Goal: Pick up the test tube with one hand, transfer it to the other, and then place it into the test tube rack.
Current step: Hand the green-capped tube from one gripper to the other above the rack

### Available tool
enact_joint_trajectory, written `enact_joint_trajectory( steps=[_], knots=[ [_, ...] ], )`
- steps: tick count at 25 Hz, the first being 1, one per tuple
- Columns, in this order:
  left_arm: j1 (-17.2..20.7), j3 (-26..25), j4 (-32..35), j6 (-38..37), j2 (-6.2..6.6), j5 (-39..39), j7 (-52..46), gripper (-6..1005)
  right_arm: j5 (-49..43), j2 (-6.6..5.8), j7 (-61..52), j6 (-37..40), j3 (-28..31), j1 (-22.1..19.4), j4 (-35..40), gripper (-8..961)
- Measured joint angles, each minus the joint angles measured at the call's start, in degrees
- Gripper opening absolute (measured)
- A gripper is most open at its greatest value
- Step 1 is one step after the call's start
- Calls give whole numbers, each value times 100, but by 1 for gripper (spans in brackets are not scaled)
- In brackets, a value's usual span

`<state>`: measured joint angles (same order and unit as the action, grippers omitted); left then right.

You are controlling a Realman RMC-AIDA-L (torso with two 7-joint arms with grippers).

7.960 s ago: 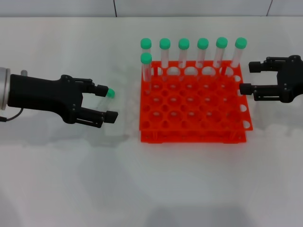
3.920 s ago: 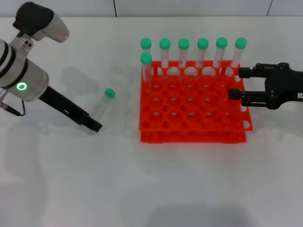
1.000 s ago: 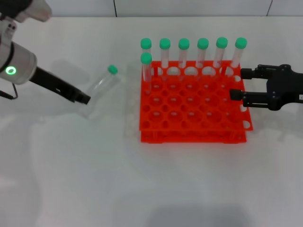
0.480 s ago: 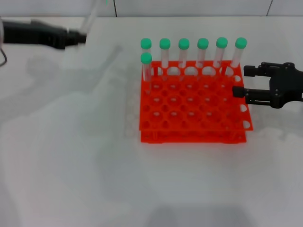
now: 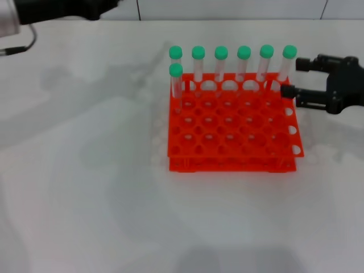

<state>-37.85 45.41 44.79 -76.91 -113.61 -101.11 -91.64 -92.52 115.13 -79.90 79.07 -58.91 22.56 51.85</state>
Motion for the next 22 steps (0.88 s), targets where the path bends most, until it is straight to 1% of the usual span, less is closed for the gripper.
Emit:
enact_joint_trajectory(
  steps=[4, 6, 10, 13, 16, 18, 22],
  knots=[
    [-201, 0, -608, -5, -19, 412, 680, 185, 155, 9, 220, -55, 163, -10, -10, 706],
    [-292, -1, -804, -10, -65, 465, 928, 185, 193, 7, 272, -84, 178, -1, -17, 706],
    [-399, 45, -1000, -18, -171, 471, 1193, 185, 208, 6, 315, -123, 186, 41, -17, 706],
    [-452, 171, -1149, -10, -222, 422, 1333, 184, 221, 5, 315, -129, 187, 54, -17, 706],
    [-463, 298, -1225, -12, -233, 406, 1377, 184, 266, 0, 314, -131, 190, 63, -11, 706],
    [-427, 546, -1293, -40, -261, 393, 1421, 184, 277, -5, 301, -102, 221, 61, 18, 706],
    [-375, 663, -1296, -99, -296, 388, 1444, 184, 278, -18, 273, 114, 423, 37, 57, 706]
  ],
)
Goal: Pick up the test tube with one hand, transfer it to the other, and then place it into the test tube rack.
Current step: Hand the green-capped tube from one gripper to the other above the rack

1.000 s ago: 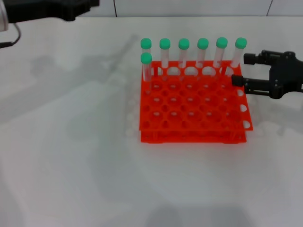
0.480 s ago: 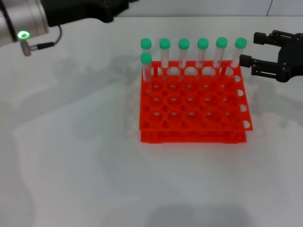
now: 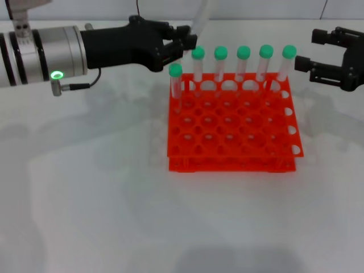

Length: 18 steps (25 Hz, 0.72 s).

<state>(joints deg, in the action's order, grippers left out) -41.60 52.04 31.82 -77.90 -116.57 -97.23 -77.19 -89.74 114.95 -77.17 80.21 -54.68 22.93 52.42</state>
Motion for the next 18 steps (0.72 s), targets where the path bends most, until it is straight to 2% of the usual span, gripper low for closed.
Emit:
enact_joint_trajectory(
  steps=[5, 18],
  knots=[
    [15, 184, -3, -248, -10, -27, 93, 184, 1, -9, -19, 295, 200, 76, -1, 706],
    [112, 207, -10, -586, 30, -142, 207, 184, 1, 19, -101, 408, 125, 627, -190, 703]
  ],
)
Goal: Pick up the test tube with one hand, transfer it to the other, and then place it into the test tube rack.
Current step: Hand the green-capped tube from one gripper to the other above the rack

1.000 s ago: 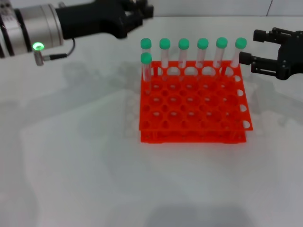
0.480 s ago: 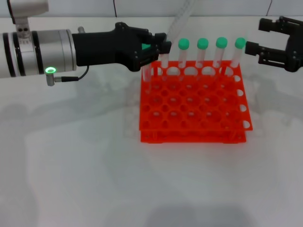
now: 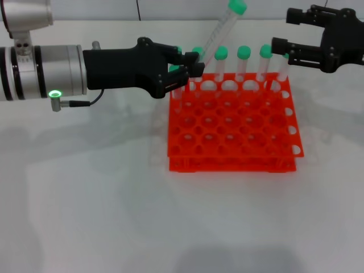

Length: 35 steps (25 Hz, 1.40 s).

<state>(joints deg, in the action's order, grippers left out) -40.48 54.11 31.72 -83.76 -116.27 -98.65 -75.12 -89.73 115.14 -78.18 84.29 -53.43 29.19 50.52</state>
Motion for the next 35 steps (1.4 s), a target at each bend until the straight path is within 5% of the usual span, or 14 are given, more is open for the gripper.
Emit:
enact_joint_trajectory(
  steps=[35],
  knots=[
    [-37, 3, 54, -46, 16, -116, 12, 183, 64, 8, -84, 183, -26, 738, -461, 682]
  ],
)
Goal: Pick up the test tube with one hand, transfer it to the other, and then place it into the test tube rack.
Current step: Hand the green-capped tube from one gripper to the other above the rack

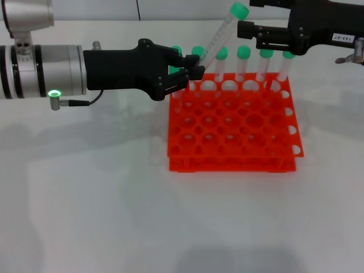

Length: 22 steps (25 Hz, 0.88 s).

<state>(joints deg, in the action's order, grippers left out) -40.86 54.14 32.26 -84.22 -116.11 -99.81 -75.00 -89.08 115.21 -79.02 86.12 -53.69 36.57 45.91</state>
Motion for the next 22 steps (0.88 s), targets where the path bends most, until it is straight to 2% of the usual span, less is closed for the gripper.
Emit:
enact_joint_trajectory(
  steps=[22],
  knots=[
    [-29, 0, -15, 107, -52, -150, -23, 182, -3, 10, 25, -49, -63, 69, -206, 668]
  ],
)
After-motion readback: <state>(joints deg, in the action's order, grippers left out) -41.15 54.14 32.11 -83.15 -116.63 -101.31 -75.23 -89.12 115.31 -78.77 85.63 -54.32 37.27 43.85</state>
